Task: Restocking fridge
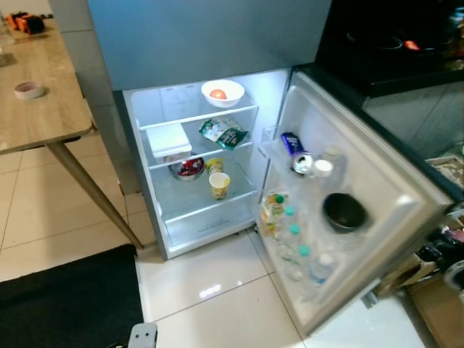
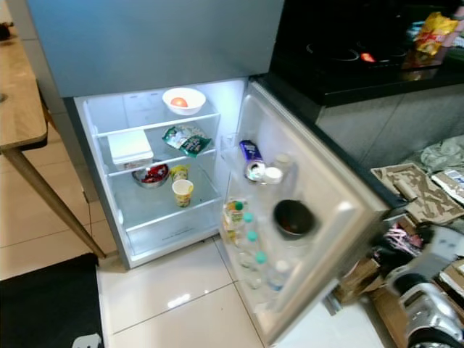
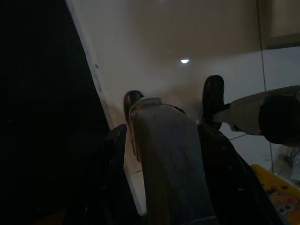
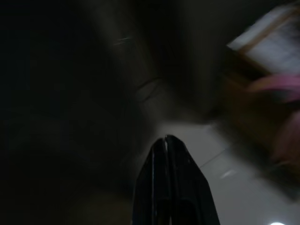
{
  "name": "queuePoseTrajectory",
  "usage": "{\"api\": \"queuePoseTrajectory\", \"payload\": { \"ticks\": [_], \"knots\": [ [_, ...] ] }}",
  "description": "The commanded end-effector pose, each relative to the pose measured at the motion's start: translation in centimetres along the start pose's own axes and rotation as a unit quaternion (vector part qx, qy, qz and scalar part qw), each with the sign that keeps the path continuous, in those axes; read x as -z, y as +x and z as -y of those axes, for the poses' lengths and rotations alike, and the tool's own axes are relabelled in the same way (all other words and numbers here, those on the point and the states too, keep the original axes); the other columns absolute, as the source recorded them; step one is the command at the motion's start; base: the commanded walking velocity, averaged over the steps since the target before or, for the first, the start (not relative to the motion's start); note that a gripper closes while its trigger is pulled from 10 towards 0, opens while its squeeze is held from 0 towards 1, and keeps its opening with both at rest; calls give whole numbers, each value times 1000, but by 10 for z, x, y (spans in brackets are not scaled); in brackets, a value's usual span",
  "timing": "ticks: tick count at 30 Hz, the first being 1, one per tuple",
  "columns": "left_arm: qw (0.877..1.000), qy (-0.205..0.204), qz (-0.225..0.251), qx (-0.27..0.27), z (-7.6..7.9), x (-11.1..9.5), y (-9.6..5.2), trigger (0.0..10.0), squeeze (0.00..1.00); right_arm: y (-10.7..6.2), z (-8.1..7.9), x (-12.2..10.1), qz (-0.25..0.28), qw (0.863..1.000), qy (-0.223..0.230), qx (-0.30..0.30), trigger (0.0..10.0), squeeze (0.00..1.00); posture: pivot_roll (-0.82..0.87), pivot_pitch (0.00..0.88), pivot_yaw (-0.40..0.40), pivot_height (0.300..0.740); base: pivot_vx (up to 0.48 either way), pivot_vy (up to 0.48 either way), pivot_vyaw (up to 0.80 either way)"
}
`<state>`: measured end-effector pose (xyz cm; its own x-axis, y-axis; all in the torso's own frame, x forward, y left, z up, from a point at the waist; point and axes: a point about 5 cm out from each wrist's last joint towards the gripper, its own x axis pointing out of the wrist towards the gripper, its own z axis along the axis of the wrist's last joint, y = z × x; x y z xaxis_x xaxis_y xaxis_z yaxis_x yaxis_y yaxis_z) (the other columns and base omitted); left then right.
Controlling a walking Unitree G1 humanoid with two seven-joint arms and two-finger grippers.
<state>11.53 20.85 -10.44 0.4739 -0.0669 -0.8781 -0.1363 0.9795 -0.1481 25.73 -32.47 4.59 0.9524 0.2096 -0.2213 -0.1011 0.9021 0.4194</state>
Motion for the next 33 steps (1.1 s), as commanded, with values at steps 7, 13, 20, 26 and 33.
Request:
{"api": "queuePoseTrajectory", "payload": {
  "ticks": [7, 13, 20, 26, 33],
  "knots": [
    [1000, 4, -21, 4, 0, 10, -2, 10000, 0, 15, -104, 29, -95, 917, 48, -385, 10000, 0, -34, 31, -61, 740, 0, 0, 0],
    [1000, 3, -24, 4, 0, 12, -2, 10000, 0, 29, -154, 15, -34, 878, 73, -472, 10000, 0, -30, 29, -65, 740, 0, 0, 0],
    [1000, 3, -21, 5, 3, 10, -1, 10000, 0, 50, -84, 63, -88, 987, -7, -134, 10000, 0, -25, 22, -72, 740, 0, 0, 0],
    [1000, 4, -19, 4, 5, 8, 0, 10000, 0, 17, -47, 94, -168, 984, -8, 52, 10000, 0, -23, 14, -73, 740, 0, 0, 0],
    [1000, 12, -15, 2, 5, 3, 2, 10000, 0, -62, -20, 171, -320, 923, -17, 213, 10000, 0, -15, 0, -71, 740, 0, 0, 0]
  ]
}}
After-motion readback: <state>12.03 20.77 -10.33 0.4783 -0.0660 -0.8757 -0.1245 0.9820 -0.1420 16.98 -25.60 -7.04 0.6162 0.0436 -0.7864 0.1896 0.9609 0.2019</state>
